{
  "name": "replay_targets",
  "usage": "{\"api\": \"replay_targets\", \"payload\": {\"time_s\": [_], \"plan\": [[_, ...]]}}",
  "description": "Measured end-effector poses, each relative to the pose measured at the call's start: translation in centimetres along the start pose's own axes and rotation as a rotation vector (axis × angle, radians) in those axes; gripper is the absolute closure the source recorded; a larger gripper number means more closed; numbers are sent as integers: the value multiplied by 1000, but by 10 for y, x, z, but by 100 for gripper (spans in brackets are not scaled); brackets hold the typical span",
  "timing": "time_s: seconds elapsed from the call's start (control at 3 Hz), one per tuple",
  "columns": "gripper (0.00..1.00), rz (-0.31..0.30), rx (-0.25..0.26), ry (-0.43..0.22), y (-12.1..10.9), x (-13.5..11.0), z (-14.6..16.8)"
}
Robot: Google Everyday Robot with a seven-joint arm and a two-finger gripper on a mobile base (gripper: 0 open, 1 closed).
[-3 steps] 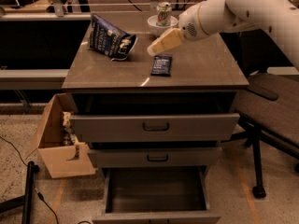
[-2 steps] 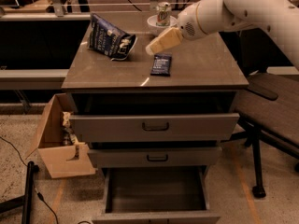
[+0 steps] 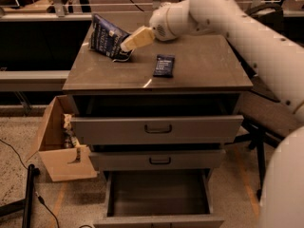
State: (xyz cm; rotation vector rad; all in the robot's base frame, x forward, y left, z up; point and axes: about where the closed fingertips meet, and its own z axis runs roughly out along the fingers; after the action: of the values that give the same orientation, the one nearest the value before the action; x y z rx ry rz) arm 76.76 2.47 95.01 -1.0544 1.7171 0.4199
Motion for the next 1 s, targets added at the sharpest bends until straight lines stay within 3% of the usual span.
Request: {"api": "replay_targets", "payload": {"time_s": [0.33, 1.0], "plan": [[0, 0, -24, -8, 3, -3, 42], [39, 63, -69, 29, 14, 26, 90]]}}
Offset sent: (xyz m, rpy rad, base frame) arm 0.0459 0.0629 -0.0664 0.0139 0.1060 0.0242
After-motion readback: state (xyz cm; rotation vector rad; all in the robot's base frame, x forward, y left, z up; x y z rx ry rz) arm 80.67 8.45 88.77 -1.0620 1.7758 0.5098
